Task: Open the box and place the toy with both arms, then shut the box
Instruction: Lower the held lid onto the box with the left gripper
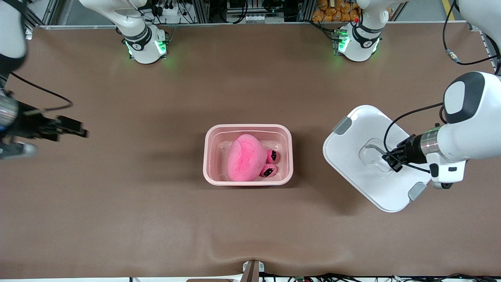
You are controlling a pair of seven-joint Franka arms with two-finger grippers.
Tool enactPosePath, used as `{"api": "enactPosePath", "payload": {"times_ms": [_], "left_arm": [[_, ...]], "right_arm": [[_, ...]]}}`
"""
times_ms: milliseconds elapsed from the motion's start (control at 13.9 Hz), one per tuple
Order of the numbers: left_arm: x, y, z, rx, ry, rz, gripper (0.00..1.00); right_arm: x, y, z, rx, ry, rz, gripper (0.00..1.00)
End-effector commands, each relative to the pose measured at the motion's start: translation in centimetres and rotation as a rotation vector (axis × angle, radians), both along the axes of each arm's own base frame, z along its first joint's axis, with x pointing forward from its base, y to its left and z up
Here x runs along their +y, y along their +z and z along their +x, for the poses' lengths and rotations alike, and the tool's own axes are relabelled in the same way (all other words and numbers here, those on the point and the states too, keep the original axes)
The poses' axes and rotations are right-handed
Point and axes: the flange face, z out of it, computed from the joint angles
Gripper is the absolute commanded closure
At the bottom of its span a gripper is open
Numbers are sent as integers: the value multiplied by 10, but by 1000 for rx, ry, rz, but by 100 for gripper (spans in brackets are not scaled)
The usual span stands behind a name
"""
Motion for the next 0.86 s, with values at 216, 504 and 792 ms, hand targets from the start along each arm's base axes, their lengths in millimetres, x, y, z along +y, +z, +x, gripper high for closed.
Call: {"api": "enactPosePath", "payload": {"times_ms": [216, 504, 792], "left_arm": [[-46, 16, -9, -6, 138, 5, 100], [-95, 18, -16, -19, 239, 5, 100], [-137, 21, -23, -43, 327, -7, 100]], "right_arm": [[-16, 38, -64, -33, 12, -111, 0], [-30, 45, -69, -17, 10, -109, 0], [-30, 58, -83, 7, -21, -107, 0]]}}
